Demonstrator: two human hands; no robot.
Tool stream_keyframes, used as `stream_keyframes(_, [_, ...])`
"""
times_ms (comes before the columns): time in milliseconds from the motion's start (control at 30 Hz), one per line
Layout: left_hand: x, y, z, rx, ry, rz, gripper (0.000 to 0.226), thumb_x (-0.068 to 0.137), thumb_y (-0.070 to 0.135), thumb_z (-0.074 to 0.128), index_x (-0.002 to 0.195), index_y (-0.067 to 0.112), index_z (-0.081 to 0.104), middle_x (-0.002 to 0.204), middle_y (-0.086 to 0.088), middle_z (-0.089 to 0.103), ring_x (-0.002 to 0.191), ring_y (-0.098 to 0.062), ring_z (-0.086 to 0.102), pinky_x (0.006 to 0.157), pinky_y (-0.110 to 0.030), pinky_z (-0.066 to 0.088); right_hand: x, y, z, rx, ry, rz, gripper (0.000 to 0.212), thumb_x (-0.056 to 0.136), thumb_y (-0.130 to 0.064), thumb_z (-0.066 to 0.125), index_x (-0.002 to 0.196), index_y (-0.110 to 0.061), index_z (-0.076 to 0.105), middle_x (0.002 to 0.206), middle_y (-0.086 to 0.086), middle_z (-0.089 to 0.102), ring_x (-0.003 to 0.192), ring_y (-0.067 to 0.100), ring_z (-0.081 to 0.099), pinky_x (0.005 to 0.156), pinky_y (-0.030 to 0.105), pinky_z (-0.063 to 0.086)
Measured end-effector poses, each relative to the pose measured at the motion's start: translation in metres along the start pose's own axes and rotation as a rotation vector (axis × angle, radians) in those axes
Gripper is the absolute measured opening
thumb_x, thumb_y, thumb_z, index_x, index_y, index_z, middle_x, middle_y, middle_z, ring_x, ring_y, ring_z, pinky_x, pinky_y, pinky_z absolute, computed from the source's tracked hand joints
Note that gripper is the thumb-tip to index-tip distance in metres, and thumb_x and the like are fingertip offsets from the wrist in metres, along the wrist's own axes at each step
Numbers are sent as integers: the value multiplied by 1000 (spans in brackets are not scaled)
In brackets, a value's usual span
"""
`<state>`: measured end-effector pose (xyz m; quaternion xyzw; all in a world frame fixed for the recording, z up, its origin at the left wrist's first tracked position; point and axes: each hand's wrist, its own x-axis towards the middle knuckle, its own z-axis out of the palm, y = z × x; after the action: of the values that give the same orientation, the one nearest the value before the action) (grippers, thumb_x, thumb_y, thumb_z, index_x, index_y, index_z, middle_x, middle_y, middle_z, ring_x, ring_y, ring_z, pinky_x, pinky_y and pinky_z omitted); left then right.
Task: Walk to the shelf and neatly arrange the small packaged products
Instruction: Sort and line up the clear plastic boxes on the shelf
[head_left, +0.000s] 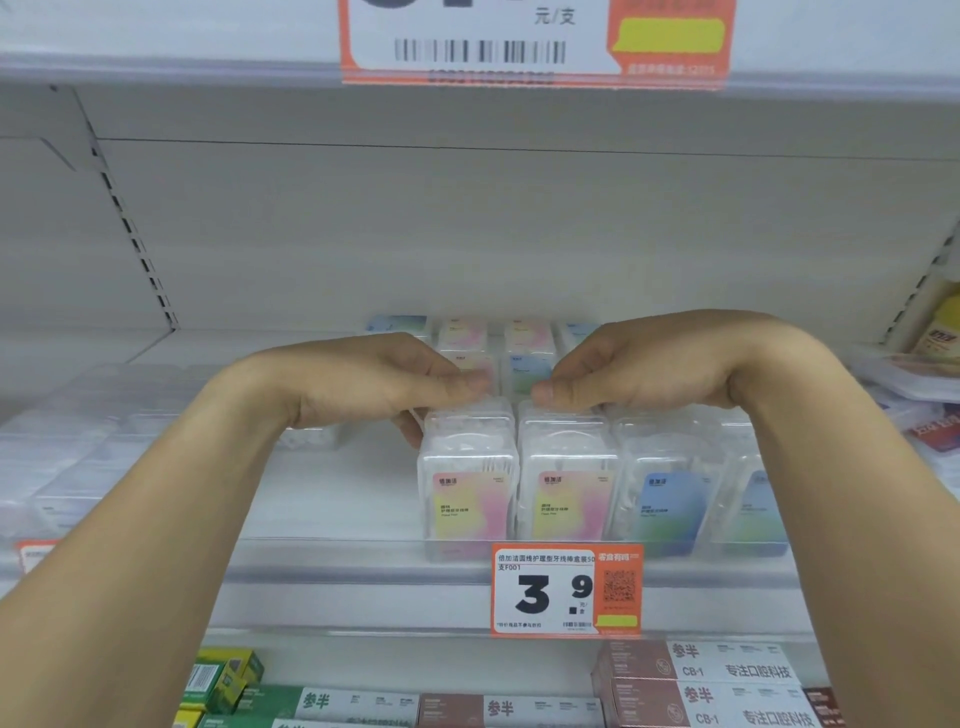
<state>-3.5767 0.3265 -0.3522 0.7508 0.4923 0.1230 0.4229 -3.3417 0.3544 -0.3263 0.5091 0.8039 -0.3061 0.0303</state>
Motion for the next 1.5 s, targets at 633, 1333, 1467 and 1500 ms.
stream_keyframes(633, [-10,-63,-23,633,343,-463,89,73,36,82,147,26,33,139,-3,45,126,-24,47,84,-27,41,96,-16,-16,-85,77,268,64,85,-37,76,140,-18,48,139,8,51,105,29,66,91,41,58])
stream_keyframes(1333, [-11,-51,-33,211,789,-331,68,62,20,83,124,26,55,120,6,52,85,-12,55,53,-19,41,92,0,-9,-2,169,224,48,69,-11,88,112,-3,67,106,6,64,86,18,59,80,29,55])
stream_keyframes(1467, [-13,-50,-35,31,895,-71,68,64,8,81,123,31,58,120,9,59,100,-16,57,70,-22,46,84,-9,-14,73,308,148,36,71,-7,85,102,-1,68,100,12,63,89,26,62,78,34,57])
stream_keyframes(1500, [-13,-49,-35,-12,888,-4,69,65,5,80,124,33,57,119,10,60,100,-18,60,72,-24,50,80,-13,-16,132,379,103,31,70,-6,85,93,0,65,91,13,63,83,28,63,77,36,58])
